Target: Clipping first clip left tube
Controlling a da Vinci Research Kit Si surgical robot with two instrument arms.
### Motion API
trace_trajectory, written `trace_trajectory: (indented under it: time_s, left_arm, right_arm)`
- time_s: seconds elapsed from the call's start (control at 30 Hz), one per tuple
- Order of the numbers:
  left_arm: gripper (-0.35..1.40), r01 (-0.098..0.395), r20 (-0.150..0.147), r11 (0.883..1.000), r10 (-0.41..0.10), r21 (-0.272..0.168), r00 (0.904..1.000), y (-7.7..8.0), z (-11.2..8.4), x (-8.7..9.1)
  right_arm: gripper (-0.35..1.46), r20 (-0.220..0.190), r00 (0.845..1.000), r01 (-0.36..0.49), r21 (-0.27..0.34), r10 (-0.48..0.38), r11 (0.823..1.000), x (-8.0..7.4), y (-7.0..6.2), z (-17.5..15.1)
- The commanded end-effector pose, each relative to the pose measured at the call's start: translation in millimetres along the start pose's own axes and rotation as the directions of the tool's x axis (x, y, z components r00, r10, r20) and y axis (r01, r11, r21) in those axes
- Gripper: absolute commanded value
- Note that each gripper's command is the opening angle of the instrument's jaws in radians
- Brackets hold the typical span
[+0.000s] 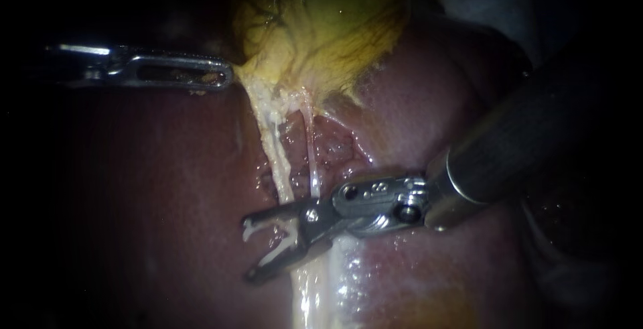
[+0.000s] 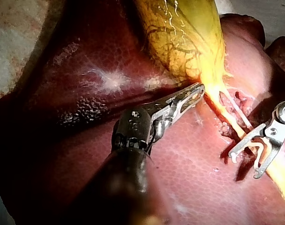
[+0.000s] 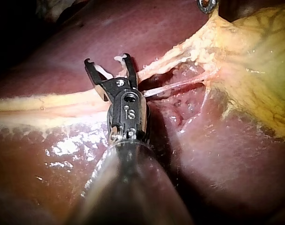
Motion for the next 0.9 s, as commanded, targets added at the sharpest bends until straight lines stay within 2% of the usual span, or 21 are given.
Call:
trace_trajectory:
  time_s: [0.03,0.3,0.57,0.77,0.9]
  left_arm:
    - [-0.35,0.0,0.0,1.0,0.0,0.0,1.0,0.0,0.0,0.0]
    - [-0.35,0.0,0.0,1.0,0.0,0.001,1.0,0.0,0.0,0.0]
    - [-0.35,0.0,0.0,1.0,0.0,0.001,1.0,0.0,-0.1,0.0]
    - [-0.35,0.0,-0.001,1.0,0.0,0.003,1.0,0.1,-0.2,-0.1]
    - [-0.35,0.0,-0.001,1.0,0.0,0.003,1.0,0.1,-0.3,-0.1]
  right_arm:
    - [0.52,-0.001,1.0,0.0,0.0,0.0,1.0,0.0,0.0,0.0]
    - [0.53,-0.017,1.0,-0.005,0.011,0.005,1.0,1.1,-0.9,-1.1]
    - [0.52,-0.08,0.995,-0.06,0.058,0.064,0.997,2.8,-1.9,-5.1]
    - [0.52,-0.077,0.994,-0.075,0.069,0.08,0.995,2.2,-1.8,-6.7]
    - [0.52,-0.075,0.993,-0.084,0.073,0.089,0.994,1.4,-1.1,-7.5]
